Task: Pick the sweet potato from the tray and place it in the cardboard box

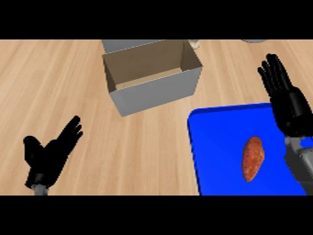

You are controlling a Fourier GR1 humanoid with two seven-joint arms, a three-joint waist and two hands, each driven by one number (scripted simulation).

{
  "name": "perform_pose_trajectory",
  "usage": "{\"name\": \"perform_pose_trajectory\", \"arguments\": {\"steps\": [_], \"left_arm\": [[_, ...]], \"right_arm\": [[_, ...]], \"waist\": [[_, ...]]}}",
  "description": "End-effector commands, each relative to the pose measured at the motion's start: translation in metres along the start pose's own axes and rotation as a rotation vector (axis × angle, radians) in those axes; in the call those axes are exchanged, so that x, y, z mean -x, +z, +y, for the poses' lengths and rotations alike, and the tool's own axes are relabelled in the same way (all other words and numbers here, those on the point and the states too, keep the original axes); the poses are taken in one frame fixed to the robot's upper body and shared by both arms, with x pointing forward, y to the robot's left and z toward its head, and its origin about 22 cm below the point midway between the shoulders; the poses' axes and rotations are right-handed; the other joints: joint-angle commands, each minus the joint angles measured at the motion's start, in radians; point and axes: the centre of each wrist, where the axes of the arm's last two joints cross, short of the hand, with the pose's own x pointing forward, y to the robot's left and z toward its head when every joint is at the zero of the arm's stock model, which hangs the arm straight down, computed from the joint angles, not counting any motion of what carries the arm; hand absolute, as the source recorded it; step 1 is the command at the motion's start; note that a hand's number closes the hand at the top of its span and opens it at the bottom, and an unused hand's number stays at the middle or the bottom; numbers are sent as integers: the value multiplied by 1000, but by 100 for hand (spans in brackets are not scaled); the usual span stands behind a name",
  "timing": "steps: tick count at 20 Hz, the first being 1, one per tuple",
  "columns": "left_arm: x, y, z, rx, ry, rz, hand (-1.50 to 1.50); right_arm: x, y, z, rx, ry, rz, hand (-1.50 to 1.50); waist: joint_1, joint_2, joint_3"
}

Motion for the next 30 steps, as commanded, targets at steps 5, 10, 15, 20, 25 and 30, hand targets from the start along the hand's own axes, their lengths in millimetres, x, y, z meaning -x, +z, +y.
{"name": "perform_pose_trajectory", "arguments": {"steps": [5,10,15,20,25,30], "left_arm": [[-38,0,38,-223,-253,-239,0],[-36,2,36,-256,-274,-219,0],[-32,1,9,-240,-280,-229,0],[-36,-2,13,-241,-276,-237,0],[-35,-1,10,-229,-289,-245,0],[-38,-8,16,-243,-291,-241,0]], "right_arm": [[-22,-5,-32,339,-8,-142,-150],[39,47,-61,768,252,199,-150],[42,98,-43,757,260,68,-150],[33,119,-71,491,578,302,-150],[-2,117,-97,245,759,530,-150],[-28,108,-82,12,831,753,-150]], "waist": [[-3,23,3],[-25,23,1],[-3,25,2],[-5,26,-2],[-1,26,-5],[9,29,-4]]}}
